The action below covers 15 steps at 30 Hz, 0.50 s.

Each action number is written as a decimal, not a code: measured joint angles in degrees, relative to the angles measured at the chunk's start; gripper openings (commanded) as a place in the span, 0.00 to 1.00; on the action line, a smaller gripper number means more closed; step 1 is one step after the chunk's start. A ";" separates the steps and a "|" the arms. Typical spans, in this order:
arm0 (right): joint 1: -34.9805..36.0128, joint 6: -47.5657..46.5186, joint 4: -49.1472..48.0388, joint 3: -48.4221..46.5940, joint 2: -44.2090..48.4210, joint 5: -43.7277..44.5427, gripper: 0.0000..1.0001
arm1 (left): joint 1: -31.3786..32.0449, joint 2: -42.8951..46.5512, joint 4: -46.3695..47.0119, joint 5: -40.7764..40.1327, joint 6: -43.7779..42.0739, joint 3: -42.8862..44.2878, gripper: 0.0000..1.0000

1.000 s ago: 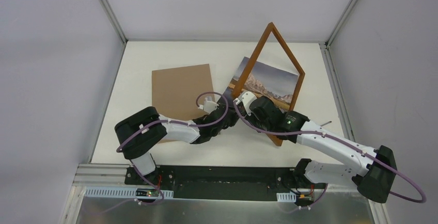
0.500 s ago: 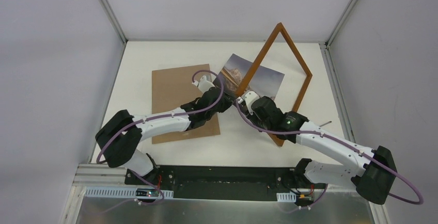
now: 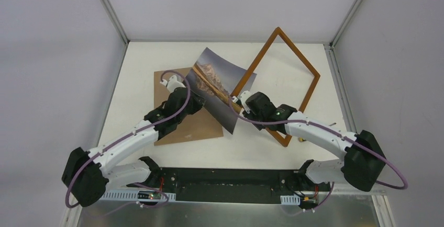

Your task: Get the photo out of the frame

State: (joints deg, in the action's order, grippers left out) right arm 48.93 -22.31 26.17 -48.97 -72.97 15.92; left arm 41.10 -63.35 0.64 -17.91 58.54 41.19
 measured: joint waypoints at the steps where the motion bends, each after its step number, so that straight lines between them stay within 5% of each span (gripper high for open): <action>1: -0.02 -0.24 0.07 -0.44 -1.01 -0.20 0.00 | -1.05 1.86 -1.05 0.00 -0.35 -1.01 0.00; 15: 0.02 -3.65 2.75 -6.19 -17.27 -1.36 0.00 | -13.20 18.80 -11.74 0.26 1.18 -11.56 0.00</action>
State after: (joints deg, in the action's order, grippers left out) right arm 48.95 -25.96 28.93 -55.16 -90.24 14.57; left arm 27.90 -44.56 -11.09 -17.65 59.72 29.63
